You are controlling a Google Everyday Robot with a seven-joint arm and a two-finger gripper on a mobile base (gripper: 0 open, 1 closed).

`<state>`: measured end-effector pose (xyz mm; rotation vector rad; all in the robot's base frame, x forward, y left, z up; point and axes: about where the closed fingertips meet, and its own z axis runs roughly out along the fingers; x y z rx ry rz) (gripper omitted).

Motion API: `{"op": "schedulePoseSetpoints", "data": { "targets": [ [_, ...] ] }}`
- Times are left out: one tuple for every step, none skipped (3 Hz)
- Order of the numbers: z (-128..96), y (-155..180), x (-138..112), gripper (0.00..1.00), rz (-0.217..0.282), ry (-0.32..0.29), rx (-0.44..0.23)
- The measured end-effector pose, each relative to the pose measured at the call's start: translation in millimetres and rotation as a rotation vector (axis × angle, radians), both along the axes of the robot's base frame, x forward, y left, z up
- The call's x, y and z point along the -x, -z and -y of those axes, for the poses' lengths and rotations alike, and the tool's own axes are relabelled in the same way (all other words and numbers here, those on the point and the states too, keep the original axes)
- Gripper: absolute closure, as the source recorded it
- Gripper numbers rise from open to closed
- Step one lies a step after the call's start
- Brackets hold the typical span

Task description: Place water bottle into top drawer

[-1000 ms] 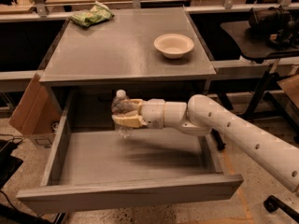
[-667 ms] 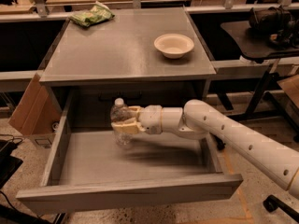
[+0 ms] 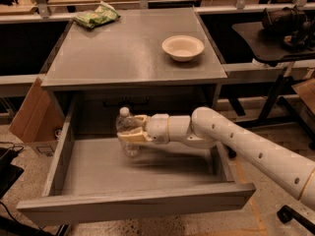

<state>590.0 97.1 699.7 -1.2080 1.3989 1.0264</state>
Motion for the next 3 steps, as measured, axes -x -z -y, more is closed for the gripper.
{"op": "schedulePoseSetpoints", "data": {
  "targets": [
    [-2.1,-0.2,0.8,0.75,0.000,-0.004,-0.001],
    [-4.5,-0.4,1.7,0.51,0.000,-0.008,-0.002],
    [-6.8,-0.7,2.6,0.28,-0.001,-0.012,-0.002]
  ]
}}
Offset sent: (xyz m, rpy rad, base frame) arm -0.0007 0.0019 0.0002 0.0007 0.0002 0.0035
